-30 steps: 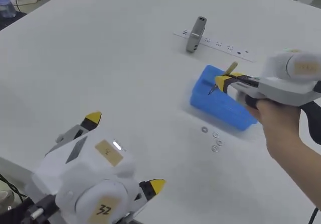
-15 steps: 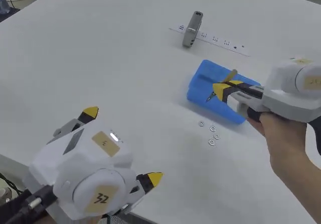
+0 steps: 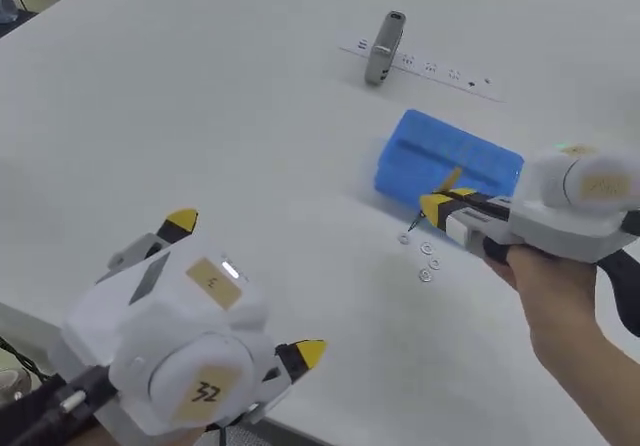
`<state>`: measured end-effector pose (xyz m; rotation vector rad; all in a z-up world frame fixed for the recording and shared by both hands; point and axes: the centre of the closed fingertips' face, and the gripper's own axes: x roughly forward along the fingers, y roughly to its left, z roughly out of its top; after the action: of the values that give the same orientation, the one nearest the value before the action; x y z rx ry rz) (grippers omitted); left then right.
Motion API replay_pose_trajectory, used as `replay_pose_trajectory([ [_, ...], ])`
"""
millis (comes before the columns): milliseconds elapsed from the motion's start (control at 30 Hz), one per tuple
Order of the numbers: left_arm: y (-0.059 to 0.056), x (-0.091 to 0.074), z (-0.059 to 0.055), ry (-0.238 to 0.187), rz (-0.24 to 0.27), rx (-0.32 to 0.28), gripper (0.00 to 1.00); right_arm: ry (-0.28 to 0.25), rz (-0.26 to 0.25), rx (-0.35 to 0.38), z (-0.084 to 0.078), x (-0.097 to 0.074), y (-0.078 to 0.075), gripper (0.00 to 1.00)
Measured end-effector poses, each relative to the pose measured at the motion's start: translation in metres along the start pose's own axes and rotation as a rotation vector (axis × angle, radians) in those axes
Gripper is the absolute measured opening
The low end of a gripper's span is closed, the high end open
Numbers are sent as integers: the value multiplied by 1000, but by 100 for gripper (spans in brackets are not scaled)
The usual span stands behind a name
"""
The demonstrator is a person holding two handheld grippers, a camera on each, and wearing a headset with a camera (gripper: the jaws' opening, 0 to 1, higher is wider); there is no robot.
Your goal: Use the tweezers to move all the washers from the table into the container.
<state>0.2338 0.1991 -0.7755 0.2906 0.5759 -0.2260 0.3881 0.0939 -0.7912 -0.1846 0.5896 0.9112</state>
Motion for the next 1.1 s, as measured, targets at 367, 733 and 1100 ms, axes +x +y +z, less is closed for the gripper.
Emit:
replay_pose_trajectory([
  [367, -2, 0, -1, 8, -6, 10, 99, 16, -1, 11, -6, 3, -2, 4],
  [733, -1, 0, -1, 8, -3, 11, 99, 12, -9, -6, -17, 4, 1, 3],
  [1100, 0, 0, -1, 6, 3, 9, 99, 63, -31, -22, -34, 2, -3, 2],
])
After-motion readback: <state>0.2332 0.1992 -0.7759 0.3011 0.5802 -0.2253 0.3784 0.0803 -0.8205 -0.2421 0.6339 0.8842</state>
